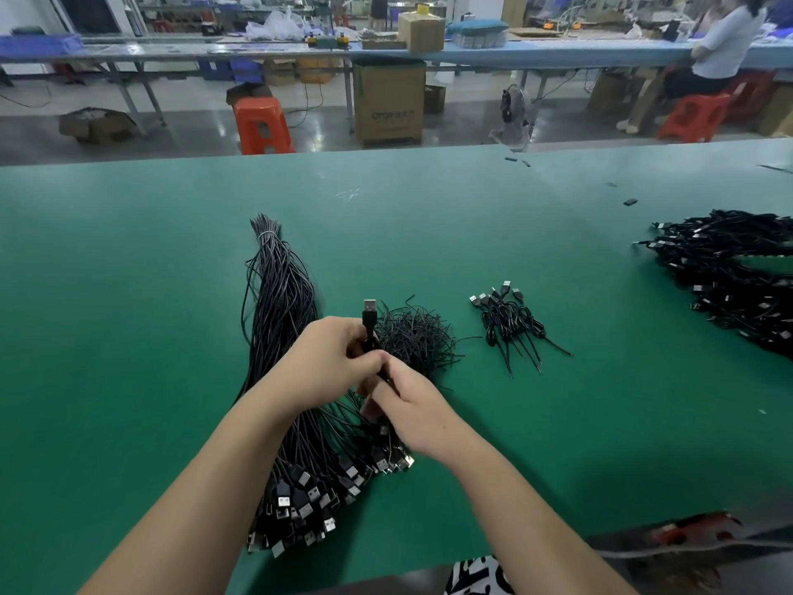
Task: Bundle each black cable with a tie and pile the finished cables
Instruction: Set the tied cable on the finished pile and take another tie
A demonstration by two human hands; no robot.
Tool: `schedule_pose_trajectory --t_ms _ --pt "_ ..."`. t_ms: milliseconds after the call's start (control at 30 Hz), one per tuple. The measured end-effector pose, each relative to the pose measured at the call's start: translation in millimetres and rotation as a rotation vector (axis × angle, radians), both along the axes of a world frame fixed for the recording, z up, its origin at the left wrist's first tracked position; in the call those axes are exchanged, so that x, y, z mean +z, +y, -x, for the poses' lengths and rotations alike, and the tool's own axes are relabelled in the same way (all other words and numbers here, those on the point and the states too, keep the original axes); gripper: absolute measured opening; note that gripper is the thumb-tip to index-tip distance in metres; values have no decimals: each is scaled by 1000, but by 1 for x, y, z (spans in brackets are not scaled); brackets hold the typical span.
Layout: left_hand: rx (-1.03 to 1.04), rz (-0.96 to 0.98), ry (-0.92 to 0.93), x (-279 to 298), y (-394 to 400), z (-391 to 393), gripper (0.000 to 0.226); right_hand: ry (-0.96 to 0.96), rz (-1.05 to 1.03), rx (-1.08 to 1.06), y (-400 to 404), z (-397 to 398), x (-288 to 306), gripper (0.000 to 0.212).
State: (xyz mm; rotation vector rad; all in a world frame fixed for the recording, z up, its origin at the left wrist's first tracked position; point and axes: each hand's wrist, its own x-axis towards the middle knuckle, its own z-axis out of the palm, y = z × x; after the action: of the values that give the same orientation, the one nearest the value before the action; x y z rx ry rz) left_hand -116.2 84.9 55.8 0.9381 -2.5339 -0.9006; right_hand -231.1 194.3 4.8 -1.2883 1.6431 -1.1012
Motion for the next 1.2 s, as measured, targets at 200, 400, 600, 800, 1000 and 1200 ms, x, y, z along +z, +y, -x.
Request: schedule_pose_trajectory --t_ms 200,400,600,800,1000,1200 --pt "-25 -84 41 -4 -6 7 17 -144 7 -108 -5 -1 -11 41" --pt "-39 -787 291 -30 -25 1 11 -61 -28 -258 -5 14 -19 26" --pt "276 -41 -254 -90 -40 12 15 -83 -51 -342 -5 27 -18 29" --pt "288 53 -375 -121 -32 21 18 -113 -48 -350 -7 28 -18 28" --pt "277 79 -435 -124 -35 22 10 -101 -70 -326 -6 29 -18 28" --pt "278 106 -474 -127 -36 22 17 -113 -77 -314 -4 30 -18 29"
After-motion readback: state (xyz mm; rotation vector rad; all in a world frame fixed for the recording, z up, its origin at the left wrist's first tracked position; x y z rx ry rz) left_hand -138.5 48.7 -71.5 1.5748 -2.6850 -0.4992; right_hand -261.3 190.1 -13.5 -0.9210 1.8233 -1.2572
